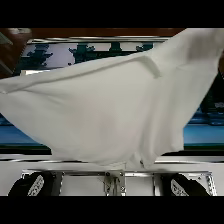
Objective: Fold the shirts.
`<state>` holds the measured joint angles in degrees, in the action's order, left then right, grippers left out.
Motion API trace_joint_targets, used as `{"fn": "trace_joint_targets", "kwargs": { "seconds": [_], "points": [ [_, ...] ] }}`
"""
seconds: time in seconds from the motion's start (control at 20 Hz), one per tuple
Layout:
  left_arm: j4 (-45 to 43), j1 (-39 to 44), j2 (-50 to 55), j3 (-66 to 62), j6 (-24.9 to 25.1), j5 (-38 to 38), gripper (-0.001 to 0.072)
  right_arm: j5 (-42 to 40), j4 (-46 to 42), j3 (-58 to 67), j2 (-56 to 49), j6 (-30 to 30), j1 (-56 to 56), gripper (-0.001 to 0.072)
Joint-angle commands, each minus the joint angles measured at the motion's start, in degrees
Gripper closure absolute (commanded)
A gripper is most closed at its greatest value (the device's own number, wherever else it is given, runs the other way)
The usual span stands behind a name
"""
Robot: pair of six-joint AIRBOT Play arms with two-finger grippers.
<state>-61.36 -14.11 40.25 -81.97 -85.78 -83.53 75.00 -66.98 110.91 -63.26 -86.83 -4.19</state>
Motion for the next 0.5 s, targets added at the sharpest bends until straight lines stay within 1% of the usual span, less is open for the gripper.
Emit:
{"fn": "trace_joint_targets", "kwargs": {
  "seconds": [0.0, 0.1, 0.2, 0.25, 0.35, 0.45],
  "points": [
    [-1.05, -0.04, 2.43, 15.02, 0.02, 6.58, 0.0672, -5.29, -0.42, -4.9, -11.37, 0.96, 0.0, 0.0648],
    [-1.03, -0.04, 5.97, 20.37, 0.02, 16.0, 0.0672, -13.64, 0.13, -4.92, -18.45, 0.92, 0.0, 0.0647],
    [-0.81, -0.02, 11.02, 22.29, 0.07, 25.05, 0.0672, -21.24, 3.13, -4.92, -24.15, 0.9, 0.0, 0.0647],
    [0.07, -0.02, 14.32, 22.32, 0.96, 28.76, 0.0672, -24.0, 5.29, -4.92, -26.47, 0.9, 0.0, 0.0647],
    [3.54, -0.02, 20.48, 22.32, 3.56, 34.32, 0.0672, -26.95, 9.53, -4.92, -30.77, 0.87, 0.02, 0.0647],
    [5.99, 0.22, 26.29, 22.32, 4.28, 37.75, 0.0672, -26.27, 11.74, -4.92, -34.86, 0.66, 0.02, 0.0647]
  ]
}}
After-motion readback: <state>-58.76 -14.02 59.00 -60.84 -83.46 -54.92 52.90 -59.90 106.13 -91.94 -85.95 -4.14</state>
